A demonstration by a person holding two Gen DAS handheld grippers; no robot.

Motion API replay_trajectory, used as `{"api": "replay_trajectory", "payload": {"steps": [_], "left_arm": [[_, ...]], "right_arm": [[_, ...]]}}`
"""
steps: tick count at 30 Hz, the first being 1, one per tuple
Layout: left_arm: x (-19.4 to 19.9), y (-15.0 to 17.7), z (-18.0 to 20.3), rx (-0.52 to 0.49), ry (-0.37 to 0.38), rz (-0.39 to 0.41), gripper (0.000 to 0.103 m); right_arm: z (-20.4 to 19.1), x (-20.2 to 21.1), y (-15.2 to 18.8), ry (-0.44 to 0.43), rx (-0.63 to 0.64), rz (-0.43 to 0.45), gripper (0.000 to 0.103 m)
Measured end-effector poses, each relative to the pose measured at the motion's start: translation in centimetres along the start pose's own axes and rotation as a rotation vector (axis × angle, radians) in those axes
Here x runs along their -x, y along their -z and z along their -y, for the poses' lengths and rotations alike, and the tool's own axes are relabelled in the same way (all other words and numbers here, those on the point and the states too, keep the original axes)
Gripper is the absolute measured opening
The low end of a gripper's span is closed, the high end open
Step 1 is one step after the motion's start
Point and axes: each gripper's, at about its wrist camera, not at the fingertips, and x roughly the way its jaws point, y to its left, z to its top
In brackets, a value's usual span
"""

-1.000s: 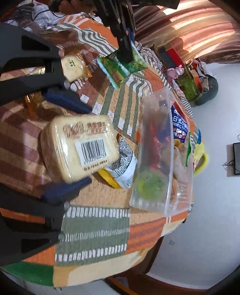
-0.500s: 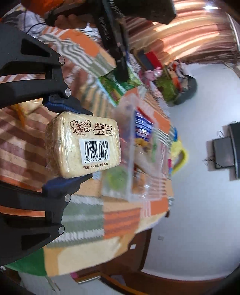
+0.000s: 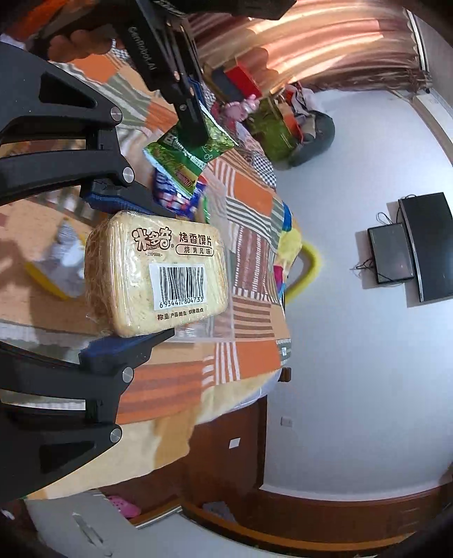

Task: Organize snacks
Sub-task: 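Lift the pea bag and bread loaf over the clear box and release them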

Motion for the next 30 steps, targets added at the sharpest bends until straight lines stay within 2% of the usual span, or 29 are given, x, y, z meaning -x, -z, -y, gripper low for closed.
{"api": "replay_trajectory", "payload": {"steps": [10, 19, 21, 23, 25, 30], "left_arm": [[-5.4, -0.5, -0.3, 0.011, -0.030, -0.054, 0.018], [-6.4, -0.1, -0.2, 0.008, -0.049, -0.078, 0.021], [-6.2, -0.1, -0.2, 0.012, -0.048, -0.077, 0.026], [-5.7, -0.2, -0.2, 0.016, -0.045, -0.071, 0.040], [-4.6, -0.2, 0.0, 0.014, -0.049, -0.056, 0.046], [-2.2, -0.3, 0.4, -0.006, -0.043, -0.030, 0.051]], "right_arm": [[0.7, -4.3, -0.3, 0.029, -0.028, -0.052, 0.053], [1.0, -5.8, 0.1, 0.054, -0.020, -0.129, 0.054], [0.9, -5.4, 0.0, 0.055, -0.006, -0.121, 0.055], [0.7, -4.7, 0.0, 0.060, 0.013, -0.111, 0.055], [0.5, -3.8, -0.2, 0.053, 0.028, -0.100, 0.055], [0.1, -1.1, -0.7, 0.046, 0.057, -0.056, 0.059]]}}
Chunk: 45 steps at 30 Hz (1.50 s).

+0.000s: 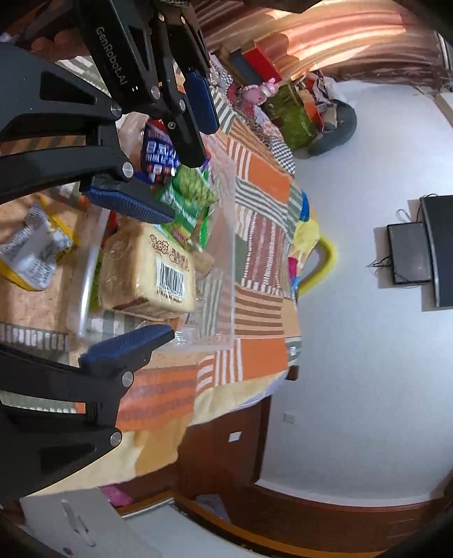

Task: Organize snacks
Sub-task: 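Lift the pea bag and bread loaf over the clear box and release them, then grasp the yellow-white chip bag with the right gripper while the left grasps the orange-labelled cake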

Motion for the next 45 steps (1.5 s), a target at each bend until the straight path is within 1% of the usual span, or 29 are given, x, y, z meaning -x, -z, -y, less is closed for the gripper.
{"api": "replay_trajectory", "payload": {"steps": [7, 10, 11, 13, 15, 19, 22, 25, 29, 32, 34, 36, 39, 41, 43, 45], "left_arm": [[3.7, 0.5, -0.2, -0.012, 0.003, 0.025, 0.059], [5.1, 1.4, -0.4, -0.023, -0.014, 0.032, 0.065], [5.3, 1.7, -0.5, -0.026, -0.019, 0.031, 0.068], [5.8, 2.5, -0.6, -0.038, -0.033, 0.024, 0.070], [6.1, 3.4, -0.8, -0.055, -0.042, 0.011, 0.072], [6.0, 5.6, -1.5, -0.061, -0.045, -0.036, 0.080], [5.7, 7.2, -1.9, -0.058, -0.057, -0.059, 0.080], [4.8, 8.5, -2.6, -0.037, -0.048, -0.091, 0.080], [3.7, 9.6, -3.5, 0.005, -0.031, -0.130, 0.081], [3.1, 10.2, -3.8, 0.020, -0.024, -0.158, 0.081], [3.0, 10.5, -3.9, 0.024, -0.026, -0.168, 0.081], [3.0, 10.8, -3.8, 0.022, -0.021, -0.177, 0.081], [3.4, 11.2, -3.5, 0.012, -0.009, -0.194, 0.081], [3.8, 11.5, -3.1, 0.011, 0.000, -0.205, 0.082], [4.3, 11.7, -2.7, 0.012, 0.012, -0.215, 0.084], [4.7, 12.0, -2.2, 0.007, 0.020, -0.223, 0.087]], "right_arm": [[-0.1, 2.4, 0.3, -0.031, 0.011, 0.027, 0.062], [-0.1, 2.9, 1.0, -0.047, 0.014, 0.023, 0.067], [-0.2, 3.0, 1.4, -0.045, 0.019, 0.021, 0.068], [-0.3, 3.1, 2.0, -0.049, 0.033, 0.007, 0.068], [-0.5, 2.9, 2.8, -0.055, 0.045, -0.013, 0.068], [-0.9, 2.0, 4.3, -0.076, 0.055, -0.068, 0.070], [-1.4, 0.5, 5.5, -0.080, 0.069, -0.120, 0.070], [-1.9, -1.2, 6.1, -0.088, 0.083, -0.173, 0.070], [-2.4, -3.6, 6.7, -0.096, 0.107, -0.236, 0.070], [-2.4, -5.1, 7.1, -0.078, 0.122, -0.278, 0.071], [-2.3, -5.7, 7.1, -0.100, 0.117, -0.293, 0.072], [-2.2, -5.8, 7.0, -0.119, 0.104, -0.290, 0.068], [-2.1, -5.4, 6.9, -0.138, 0.100, -0.275, 0.057], [-1.8, -4.8, 7.2, -0.146, 0.089, -0.270, 0.045], [-1.4, -4.3, 7.3, -0.161, 0.062, -0.274, 0.043], [-1.3, -3.7, 7.7, -0.155, 0.055, -0.271, 0.041]]}}
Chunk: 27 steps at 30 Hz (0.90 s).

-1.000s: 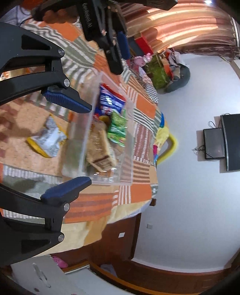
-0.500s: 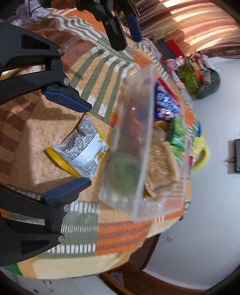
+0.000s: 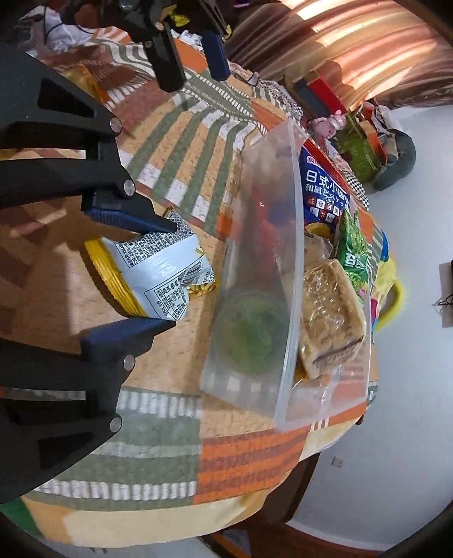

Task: Organize snacks
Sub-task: 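Grasp the yellow-white chip bag with the right gripper while the left grasps the orange-labelled cake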

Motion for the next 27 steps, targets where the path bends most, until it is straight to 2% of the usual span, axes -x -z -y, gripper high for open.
{"api": "replay_trajectory", "payload": {"steps": [3, 10, 18, 23, 27], "left_arm": [[0.7, 0.8, 0.7, -0.010, 0.015, -0.017, 0.089], [2.4, 3.7, 0.8, -0.029, 0.007, -0.062, 0.089], [3.2, 6.5, 1.1, -0.063, 0.031, -0.118, 0.089], [1.4, 6.5, 2.0, -0.068, 0.009, -0.147, 0.089], [0.5, 5.2, 2.0, -0.067, -0.040, -0.116, 0.089]], "right_arm": [[-0.3, 0.9, 0.9, 0.015, 0.002, 0.009, 0.040], [-1.4, 4.0, 3.6, -0.009, -0.022, 0.047, 0.040], [-3.0, 4.7, 6.0, -0.021, -0.028, 0.048, 0.040], [-3.6, 5.1, 6.9, -0.039, -0.045, 0.049, 0.040], [-4.2, 5.3, 7.4, -0.041, -0.054, 0.053, 0.040]]}}
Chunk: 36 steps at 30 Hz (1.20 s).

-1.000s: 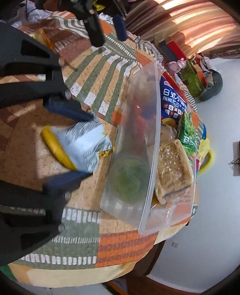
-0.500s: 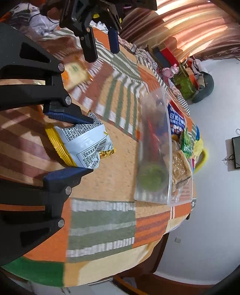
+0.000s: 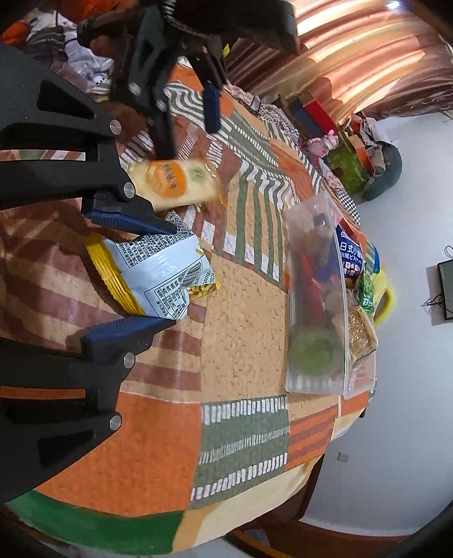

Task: Organize snacks
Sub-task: 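Grasp the yellow-white chip bag with the right gripper while the left grasps the orange-labelled cake, then carry the cake and chip bag over the clear box and release them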

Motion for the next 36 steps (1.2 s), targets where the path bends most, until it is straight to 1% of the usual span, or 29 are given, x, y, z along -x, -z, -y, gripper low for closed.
{"api": "replay_trajectory", "payload": {"steps": [3, 7, 9, 11, 13, 15, 18, 19, 20, 21, 22, 23, 24, 25, 30, 36], "left_arm": [[-0.5, -1.5, -0.3, 0.007, -0.048, 0.020, 0.089], [0.1, -2.8, -0.7, 0.035, -0.054, 0.053, 0.089], [0.8, -3.0, -0.6, 0.051, -0.035, 0.073, 0.089], [1.5, -2.8, -0.2, 0.067, 0.000, 0.081, 0.089], [1.8, -2.5, 0.6, 0.068, 0.047, 0.075, 0.088], [1.8, -2.2, 1.7, 0.056, 0.076, 0.065, 0.086], [1.3, -1.8, 3.4, 0.018, 0.093, 0.046, 0.076], [0.9, -1.6, 4.0, 0.003, 0.099, 0.031, 0.069], [0.5, -1.4, 4.4, -0.005, 0.104, 0.016, 0.061], [0.0, -1.3, 4.7, -0.009, 0.109, 0.001, 0.056], [-0.5, -1.2, 5.0, -0.013, 0.112, -0.017, 0.048], [-0.9, -1.0, 5.0, -0.014, 0.114, -0.029, 0.041], [-1.2, -0.8, 5.0, -0.016, 0.109, -0.032, 0.039], [-1.3, -0.7, 5.1, -0.021, 0.095, -0.028, 0.034], [-0.5, -0.8, 4.3, -0.021, 0.076, 0.024, 0.034], [1.2, -3.0, 2.3, 0.016, 0.057, 0.090, 0.034]], "right_arm": [[0.0, 0.1, 0.2, -0.015, -0.024, 0.005, 0.040], [0.1, 0.6, 0.1, 0.026, -0.028, 0.030, 0.040], [0.3, 1.1, 0.0, 0.041, -0.033, 0.046, 0.040], [0.6, 1.8, -0.2, 0.069, -0.033, 0.068, 0.040], [0.9, 2.4, -0.5, 0.088, -0.036, 0.087, 0.040], [1.3, 3.1, -0.7, 0.101, -0.045, 0.106, 0.040], [1.6, 3.8, -1.0, 0.116, -0.055, 0.127, 0.040], [1.7, 4.0, -1.0, 0.118, -0.059, 0.132, 0.040], [1.8, 4.2, -1.0, 0.120, -0.062, 0.136, 0.040], [1.9, 4.3, -1.0, 0.121, -0.063, 0.138, 0.040], [1.9, 4.4, -1.0, 0.124, -0.063, 0.138, 0.040], [2.0, 4.4, -1.0, 0.126, -0.064, 0.140, 0.040], [2.0, 4.4, -1.0, 0.127, -0.064, 0.140, 0.040], [2.1, 4.4, -1.0, 0.125, -0.066, 0.141, 0.040], [2.1, 4.3, -1.2, 0.120, -0.071, 0.146, 0.040], [1.9, 4.2, -2.6, 0.110, -0.067, 0.172, 0.040]]}}
